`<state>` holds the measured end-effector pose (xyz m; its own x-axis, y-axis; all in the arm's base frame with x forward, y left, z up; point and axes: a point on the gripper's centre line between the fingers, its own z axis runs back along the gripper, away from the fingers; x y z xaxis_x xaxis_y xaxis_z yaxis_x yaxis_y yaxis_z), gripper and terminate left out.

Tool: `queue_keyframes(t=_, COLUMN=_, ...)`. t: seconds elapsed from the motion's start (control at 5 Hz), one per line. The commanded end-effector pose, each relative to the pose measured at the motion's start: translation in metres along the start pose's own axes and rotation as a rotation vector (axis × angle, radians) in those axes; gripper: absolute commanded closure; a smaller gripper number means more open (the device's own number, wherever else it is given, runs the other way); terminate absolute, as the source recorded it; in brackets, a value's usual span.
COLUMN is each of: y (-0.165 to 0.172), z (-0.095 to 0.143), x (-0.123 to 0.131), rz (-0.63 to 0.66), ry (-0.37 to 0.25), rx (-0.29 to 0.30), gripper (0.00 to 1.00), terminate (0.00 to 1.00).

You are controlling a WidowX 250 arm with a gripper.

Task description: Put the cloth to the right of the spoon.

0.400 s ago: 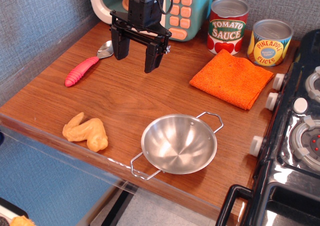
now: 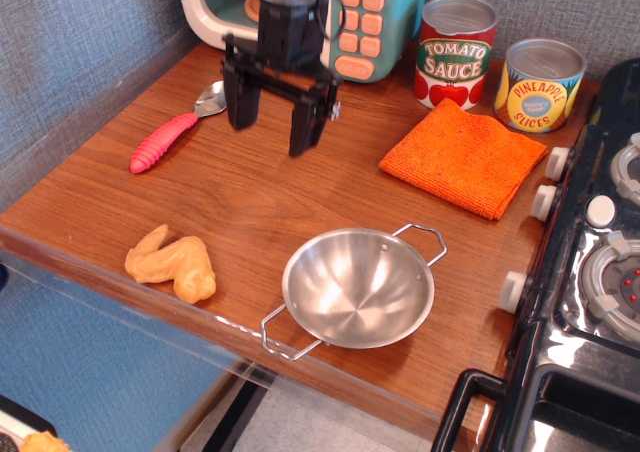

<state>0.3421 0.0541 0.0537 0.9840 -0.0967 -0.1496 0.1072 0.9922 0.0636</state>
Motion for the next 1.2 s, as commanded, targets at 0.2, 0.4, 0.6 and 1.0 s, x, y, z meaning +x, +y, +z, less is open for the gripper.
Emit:
queue_keyframes(t=0.2, y=-0.091, z=0.014, x=0.070, rz=-0.034, ry=-0.092, rx=0.005, gripper=0.00, terminate=0.00)
queue_keyframes(t=0.4, y=-0.113, z=0.013, x=0.095, rz=-0.020, ry=-0.135, rx=-0.010, gripper=0.00, terminate=0.00)
queue_keyframes(t=0.6, y=-0.121, z=0.016, x=0.110, rz=-0.006, ry=-0.163, rx=-0.015, gripper=0.00, terminate=0.00)
queue_keyframes(t=1.0, y=-0.116, z=-0.006, x=0.107, rz=0.004, ry=-0.130, rx=0.032, gripper=0.00, terminate=0.00)
